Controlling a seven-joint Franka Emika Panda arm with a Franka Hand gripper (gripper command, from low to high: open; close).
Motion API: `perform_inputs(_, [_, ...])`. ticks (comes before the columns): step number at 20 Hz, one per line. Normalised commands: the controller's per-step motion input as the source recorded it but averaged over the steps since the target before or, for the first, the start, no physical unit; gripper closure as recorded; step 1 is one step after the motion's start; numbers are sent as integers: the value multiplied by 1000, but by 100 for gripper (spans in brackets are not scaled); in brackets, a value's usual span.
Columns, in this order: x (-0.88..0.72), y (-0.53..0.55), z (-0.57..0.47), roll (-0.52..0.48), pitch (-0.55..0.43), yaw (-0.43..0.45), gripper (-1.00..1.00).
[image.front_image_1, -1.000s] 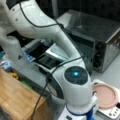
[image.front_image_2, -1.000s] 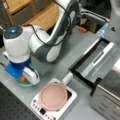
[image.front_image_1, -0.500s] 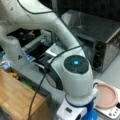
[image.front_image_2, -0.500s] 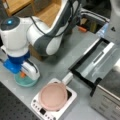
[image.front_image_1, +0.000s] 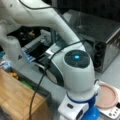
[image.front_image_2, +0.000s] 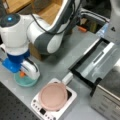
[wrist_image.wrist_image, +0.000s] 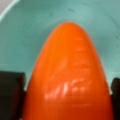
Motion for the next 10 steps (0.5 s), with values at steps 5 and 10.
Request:
perform_inputs(5, [249,300,255,-34,192,-58,100])
perform_inputs(10, [223,296,224,-38,186,-48,100])
